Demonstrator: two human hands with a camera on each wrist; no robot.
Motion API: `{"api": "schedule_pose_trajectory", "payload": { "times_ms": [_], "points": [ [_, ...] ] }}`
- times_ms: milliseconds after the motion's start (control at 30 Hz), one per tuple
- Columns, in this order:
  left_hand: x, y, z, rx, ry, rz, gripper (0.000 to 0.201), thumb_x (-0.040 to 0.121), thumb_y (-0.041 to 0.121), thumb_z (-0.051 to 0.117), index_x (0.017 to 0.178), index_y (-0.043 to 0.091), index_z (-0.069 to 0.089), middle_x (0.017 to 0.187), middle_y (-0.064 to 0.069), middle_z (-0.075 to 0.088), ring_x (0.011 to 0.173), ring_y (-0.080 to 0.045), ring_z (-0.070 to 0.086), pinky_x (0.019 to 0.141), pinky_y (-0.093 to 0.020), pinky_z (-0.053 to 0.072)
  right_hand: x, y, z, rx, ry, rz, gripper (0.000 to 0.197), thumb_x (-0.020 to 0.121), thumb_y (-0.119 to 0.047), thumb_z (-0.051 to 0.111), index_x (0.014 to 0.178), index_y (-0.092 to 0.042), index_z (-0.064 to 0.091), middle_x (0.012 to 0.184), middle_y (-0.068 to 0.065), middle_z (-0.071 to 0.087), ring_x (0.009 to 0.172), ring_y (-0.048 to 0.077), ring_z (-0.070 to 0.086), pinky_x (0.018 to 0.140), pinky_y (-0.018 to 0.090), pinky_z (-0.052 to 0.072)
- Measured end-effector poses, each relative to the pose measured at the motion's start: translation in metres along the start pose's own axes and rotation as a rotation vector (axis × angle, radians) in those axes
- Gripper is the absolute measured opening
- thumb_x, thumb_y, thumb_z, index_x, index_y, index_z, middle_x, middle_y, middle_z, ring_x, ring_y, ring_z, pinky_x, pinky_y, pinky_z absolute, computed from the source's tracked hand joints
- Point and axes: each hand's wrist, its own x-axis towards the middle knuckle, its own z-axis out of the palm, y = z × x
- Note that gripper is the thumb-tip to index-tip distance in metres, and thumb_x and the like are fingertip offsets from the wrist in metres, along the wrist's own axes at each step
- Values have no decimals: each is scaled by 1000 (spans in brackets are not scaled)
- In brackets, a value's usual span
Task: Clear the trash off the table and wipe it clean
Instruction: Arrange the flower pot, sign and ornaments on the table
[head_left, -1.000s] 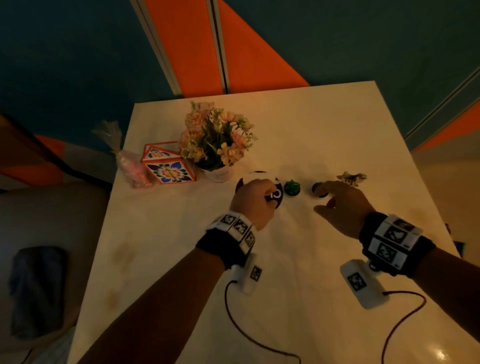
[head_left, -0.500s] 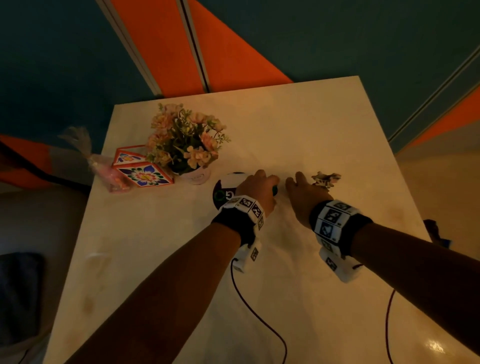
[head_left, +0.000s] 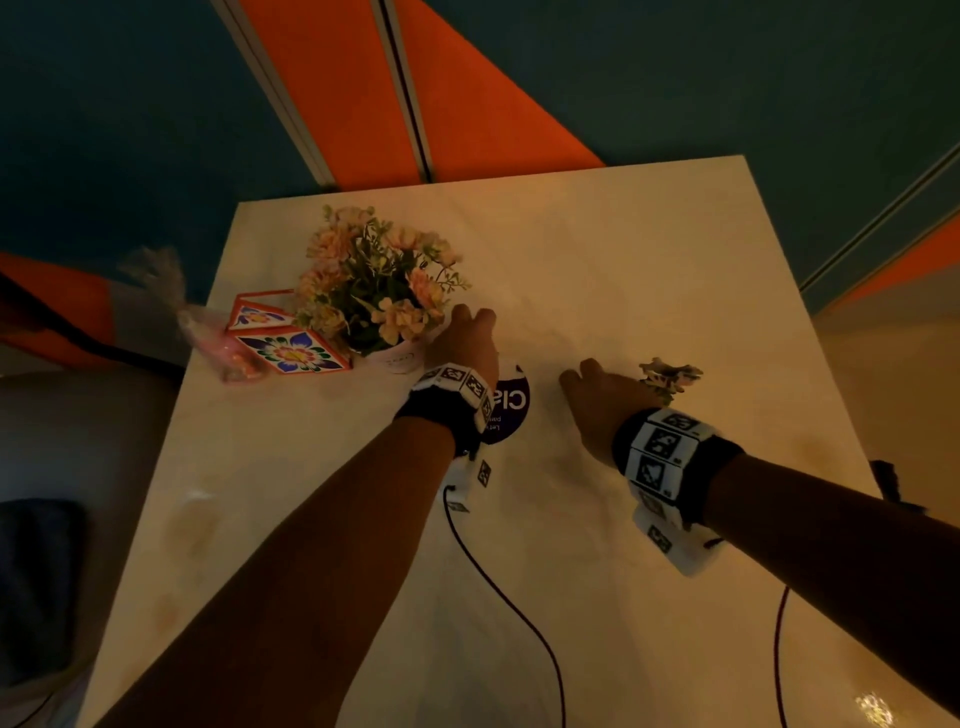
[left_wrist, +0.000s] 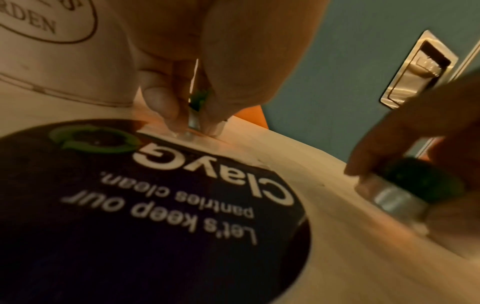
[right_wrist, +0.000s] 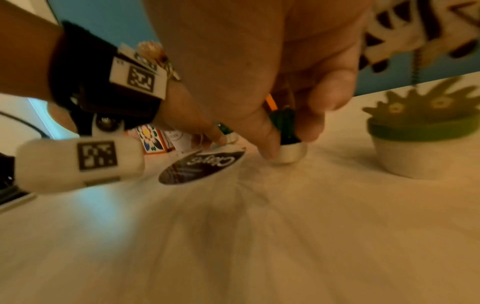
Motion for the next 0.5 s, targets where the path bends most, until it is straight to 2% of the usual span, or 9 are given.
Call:
{"api": "schedule_pose_trajectory", "payload": {
  "times_ms": [100, 233, 367, 500],
  "points": [
    [2, -4, 2, 23, -1, -11, 46, 87, 0, 46, 130, 15, 43, 133, -12, 37, 112, -37, 50, 81, -41, 43, 11, -8, -12, 30, 88, -38, 34, 95, -17, 43, 129, -12, 39, 127, 13, 42, 110, 34, 52, 73, 37, 39],
    [6, -10, 1, 8, -41, 2, 45, 88, 5, 48, 132, 15, 42, 136, -13, 35, 118, -36, 45, 89, -42, 42, 39, -14, -26, 118, 198, -24, 29, 96, -19, 45, 125, -13, 44, 125, 13, 45, 112, 34, 47, 81, 40, 42],
    [8, -13, 2, -21, -51, 2, 48, 89, 7, 48, 135, 18, 41, 137, -12, 35, 118, -35, 45, 92, -44, 43, 68, -16, -34, 215, 177, -25, 36, 92, -15, 55, 126, -10, 44, 125, 16, 44, 109, 37, 50, 85, 40, 44],
    [12, -14, 4, -23, -27, 12, 48, 89, 8, 48, 135, 20, 42, 135, -11, 39, 116, -35, 48, 90, -43, 42, 87, -21, -34, 240, 183, -33, 34, 95, -13, 50, 128, -7, 45, 126, 18, 46, 111, 38, 51, 86, 39, 43]
  ]
}}
